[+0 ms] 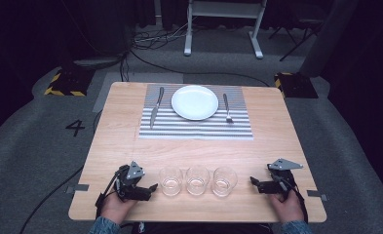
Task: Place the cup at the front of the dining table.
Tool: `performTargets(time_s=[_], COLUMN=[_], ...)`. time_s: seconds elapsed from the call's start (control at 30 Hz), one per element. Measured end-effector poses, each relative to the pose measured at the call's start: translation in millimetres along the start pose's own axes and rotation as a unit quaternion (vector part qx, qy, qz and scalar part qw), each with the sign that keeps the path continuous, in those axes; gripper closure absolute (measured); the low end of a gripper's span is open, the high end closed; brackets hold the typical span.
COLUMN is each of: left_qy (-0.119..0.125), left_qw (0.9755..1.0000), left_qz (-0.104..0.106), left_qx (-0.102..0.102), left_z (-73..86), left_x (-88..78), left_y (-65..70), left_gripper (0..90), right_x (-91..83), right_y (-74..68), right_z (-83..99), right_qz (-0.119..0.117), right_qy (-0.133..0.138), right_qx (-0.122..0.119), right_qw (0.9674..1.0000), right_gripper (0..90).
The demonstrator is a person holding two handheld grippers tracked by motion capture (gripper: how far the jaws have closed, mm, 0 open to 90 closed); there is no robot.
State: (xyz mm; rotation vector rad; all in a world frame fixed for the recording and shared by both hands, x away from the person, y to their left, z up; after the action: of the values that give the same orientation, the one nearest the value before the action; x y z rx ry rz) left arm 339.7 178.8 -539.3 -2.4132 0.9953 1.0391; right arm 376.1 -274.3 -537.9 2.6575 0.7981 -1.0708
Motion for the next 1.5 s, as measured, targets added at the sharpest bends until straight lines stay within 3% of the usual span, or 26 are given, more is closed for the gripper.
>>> performTargets(time_s=[0.17, 0.3, 0.5, 0.8, 0.9, 1.0, 1.07, 1.27, 1.33, 1.43, 1.5], left_qy=[0.0, -0.005, 0.052, 0.086, 0.111, 0.13, 0.136, 0.156, 0.185, 0.191, 0.209], left_qw=[1.0, 1.0, 0.9984, 0.9955, 0.9921, 0.9892, 0.9875, 0.9834, 0.9776, 0.9768, 0.9734], left_qz=[-0.006, 0.001, 0.022, 0.037, 0.057, 0.064, 0.073, 0.088, 0.098, 0.092, 0.09], left_qx=[-0.001, -0.003, 0.0, 0.015, 0.016, 0.025, 0.033, 0.028, 0.024, 0.03, 0.021], left_z=[0.2, -0.7, -12.2, -21.4, -27.5, -33.5, -36.5, -42.3, -46.0, -47.0, -51.0], left_x=[-0.8, -3.5, -18.0, -37.8, -47.0, -50.3, -50.1, -46.9, -41.7, -34.9, -27.3], left_y=[0.4, 2.0, 9.9, 20.1, 29.3, 36.1, 40.9, 46.9, 49.8, 49.6, 48.3], left_gripper=[14.9, 17.7, 17.5, 17.4, 17.3, 15.8, 15.5, 12.5, 11.8, 12.0, 11.7], right_x=[0.0, 0.0, -0.1, -0.3, -0.3, -0.2, -0.3, -0.4, -0.4, -0.4, -0.6], right_y=[0.0, 0.0, 0.4, 0.6, 0.6, 0.6, 0.3, 0.4, 0.4, 0.4, 0.2], right_z=[0.0, 0.0, 0.2, 0.4, 0.4, 0.4, 0.4, 0.5, 0.5, 0.5, 0.7], right_qz=[0.0, 0.0, 0.0, 0.001, 0.001, 0.001, 0.0, 0.001, 0.001, 0.002, 0.004], right_qy=[0.0, 0.0, 0.001, 0.001, 0.001, 0.001, 0.001, 0.0, 0.0, 0.0, 0.0], right_qx=[0.0, 0.0, -0.003, -0.004, -0.004, -0.004, -0.002, -0.003, -0.003, -0.003, -0.002], right_qw=[1.0, 1.0, 1.0, 1.0, 1.0, 1.0, 1.0, 1.0, 1.0, 1.0, 1.0], right_gripper=[9.2, 9.2, 9.3, 9.3, 9.3, 9.3, 9.3, 9.4, 9.4, 9.4, 9.5])
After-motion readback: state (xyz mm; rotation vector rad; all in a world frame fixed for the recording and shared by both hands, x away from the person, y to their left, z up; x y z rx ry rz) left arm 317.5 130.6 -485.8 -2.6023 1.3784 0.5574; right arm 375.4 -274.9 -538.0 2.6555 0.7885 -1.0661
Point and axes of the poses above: each handheld gripper's, and its own axes: x roughly forward along the jaws, z roughly out of its underside, y roughly to its right, the point moved 5 cm from there along x, roughly forward along the jaws, and after that the axes turned 4 degrees about x, right-handed, at the moved point
